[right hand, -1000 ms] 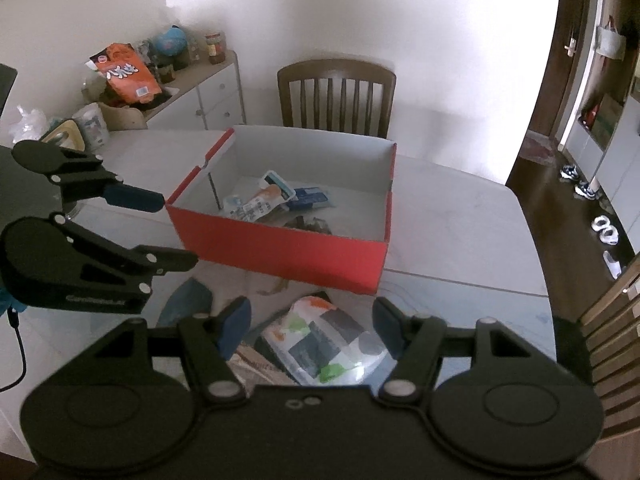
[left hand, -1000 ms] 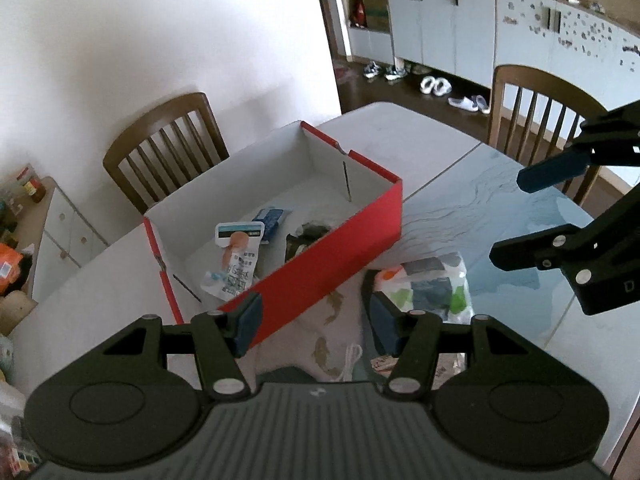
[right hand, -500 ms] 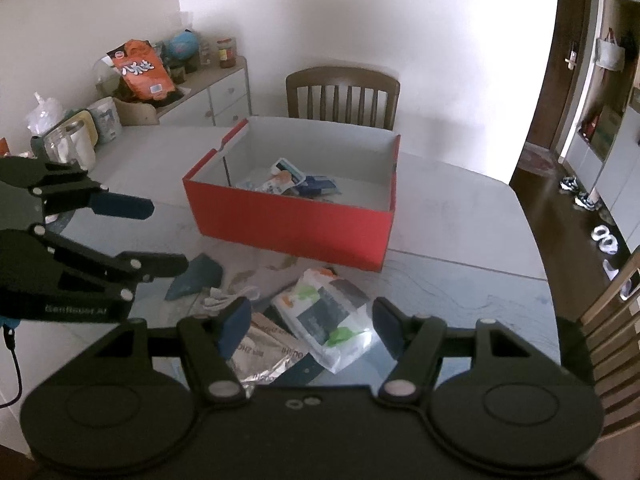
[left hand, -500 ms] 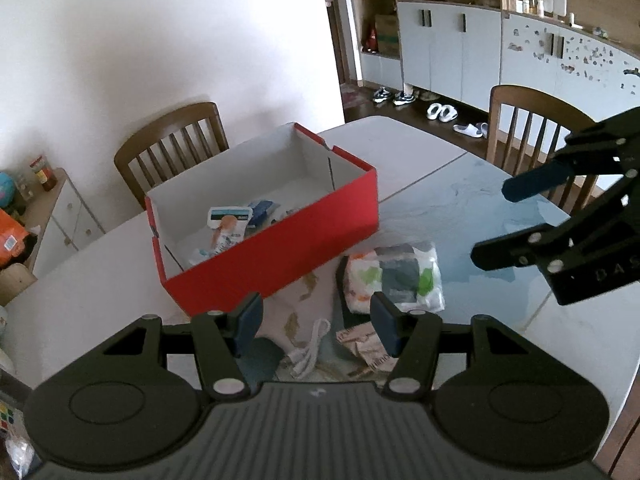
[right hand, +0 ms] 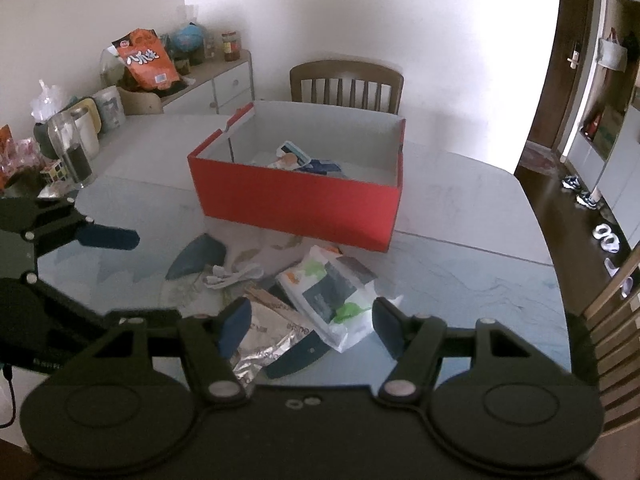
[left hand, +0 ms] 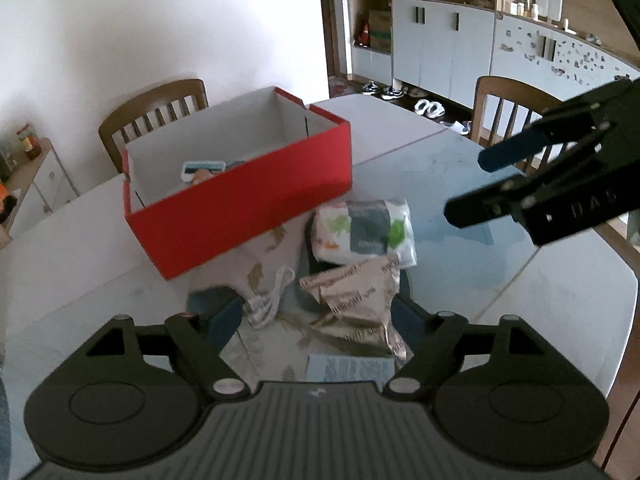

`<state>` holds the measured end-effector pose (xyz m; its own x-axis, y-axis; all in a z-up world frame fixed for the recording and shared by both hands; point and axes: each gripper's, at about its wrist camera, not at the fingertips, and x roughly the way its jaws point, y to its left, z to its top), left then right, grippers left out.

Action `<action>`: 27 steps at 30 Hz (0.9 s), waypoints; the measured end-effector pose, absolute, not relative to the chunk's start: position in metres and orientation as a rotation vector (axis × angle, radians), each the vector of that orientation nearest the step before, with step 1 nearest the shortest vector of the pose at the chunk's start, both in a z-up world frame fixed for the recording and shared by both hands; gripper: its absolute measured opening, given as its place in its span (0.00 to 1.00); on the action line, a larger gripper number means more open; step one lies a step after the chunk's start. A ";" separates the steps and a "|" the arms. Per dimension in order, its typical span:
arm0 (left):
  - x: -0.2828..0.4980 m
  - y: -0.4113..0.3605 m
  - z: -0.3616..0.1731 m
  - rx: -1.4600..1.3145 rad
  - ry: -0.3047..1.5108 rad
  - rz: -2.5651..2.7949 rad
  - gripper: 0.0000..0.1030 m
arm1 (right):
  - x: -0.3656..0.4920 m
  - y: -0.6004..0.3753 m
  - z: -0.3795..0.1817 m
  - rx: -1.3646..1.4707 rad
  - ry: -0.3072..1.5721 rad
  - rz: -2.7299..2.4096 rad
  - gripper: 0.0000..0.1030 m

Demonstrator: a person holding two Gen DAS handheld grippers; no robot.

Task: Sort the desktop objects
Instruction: 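Withdraw both tools from the red box toward the remaining table items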

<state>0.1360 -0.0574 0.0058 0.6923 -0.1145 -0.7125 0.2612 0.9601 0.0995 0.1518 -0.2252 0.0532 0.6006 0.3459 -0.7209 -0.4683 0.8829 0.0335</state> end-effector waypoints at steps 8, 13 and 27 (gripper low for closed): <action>0.127 -0.063 -0.026 0.194 0.794 -0.262 0.92 | 0.152 -0.222 0.037 -0.164 0.818 0.483 0.65; 0.128 -0.060 -0.044 0.165 0.814 -0.274 0.96 | 0.154 -0.219 0.025 -0.159 0.838 0.482 0.65; 0.124 -0.056 -0.086 0.141 0.803 -0.306 1.00 | 0.167 -0.198 -0.012 -0.094 0.910 0.498 0.82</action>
<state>0.1238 -0.0561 -0.0858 0.6533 -0.2153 -0.7258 0.3218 0.9468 0.0088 0.1672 -0.1976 -0.0121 0.5090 0.3740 -0.7752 -0.4516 0.8828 0.1293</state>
